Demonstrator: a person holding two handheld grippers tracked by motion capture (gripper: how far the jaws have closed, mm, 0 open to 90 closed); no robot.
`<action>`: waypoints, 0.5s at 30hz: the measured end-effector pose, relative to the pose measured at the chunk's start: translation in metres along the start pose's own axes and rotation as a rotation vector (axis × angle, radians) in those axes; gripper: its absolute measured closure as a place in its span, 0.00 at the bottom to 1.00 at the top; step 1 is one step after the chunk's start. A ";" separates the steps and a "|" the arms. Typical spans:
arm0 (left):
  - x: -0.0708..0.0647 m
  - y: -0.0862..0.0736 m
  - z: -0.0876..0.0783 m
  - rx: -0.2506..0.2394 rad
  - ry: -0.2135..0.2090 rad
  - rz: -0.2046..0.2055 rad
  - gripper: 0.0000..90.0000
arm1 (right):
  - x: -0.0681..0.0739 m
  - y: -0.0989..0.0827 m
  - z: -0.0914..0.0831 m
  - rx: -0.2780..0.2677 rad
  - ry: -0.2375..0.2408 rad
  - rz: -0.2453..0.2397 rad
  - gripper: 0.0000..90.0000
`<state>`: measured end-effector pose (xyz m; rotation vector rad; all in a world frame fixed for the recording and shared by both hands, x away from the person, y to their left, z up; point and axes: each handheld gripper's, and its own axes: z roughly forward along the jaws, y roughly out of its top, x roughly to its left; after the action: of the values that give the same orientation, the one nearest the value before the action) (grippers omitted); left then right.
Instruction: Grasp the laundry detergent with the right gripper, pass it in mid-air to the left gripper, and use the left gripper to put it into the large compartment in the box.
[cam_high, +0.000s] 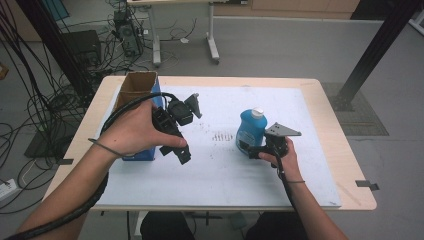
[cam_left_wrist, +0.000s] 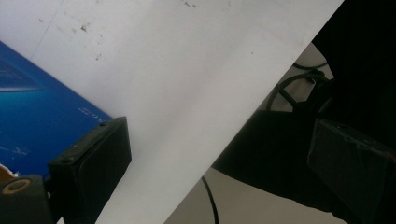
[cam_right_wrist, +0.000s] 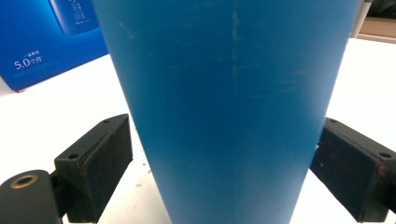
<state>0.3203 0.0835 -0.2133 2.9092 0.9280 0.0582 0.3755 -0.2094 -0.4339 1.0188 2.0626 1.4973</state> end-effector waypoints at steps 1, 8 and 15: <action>0.000 0.000 0.000 -0.001 0.000 0.000 0.07 | 0.000 0.000 0.000 0.000 -0.002 0.001 0.10; 0.000 -0.001 0.001 -0.001 -0.003 -0.006 0.07 | 0.000 -0.001 0.001 -0.009 0.007 0.003 0.09; 0.000 -0.002 0.000 -0.001 -0.002 -0.004 0.07 | 0.002 -0.001 0.003 -0.007 0.012 -0.007 0.10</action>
<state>0.3195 0.0851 -0.2140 2.9057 0.9327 0.0554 0.3761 -0.2064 -0.4357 1.0013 2.0652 1.5097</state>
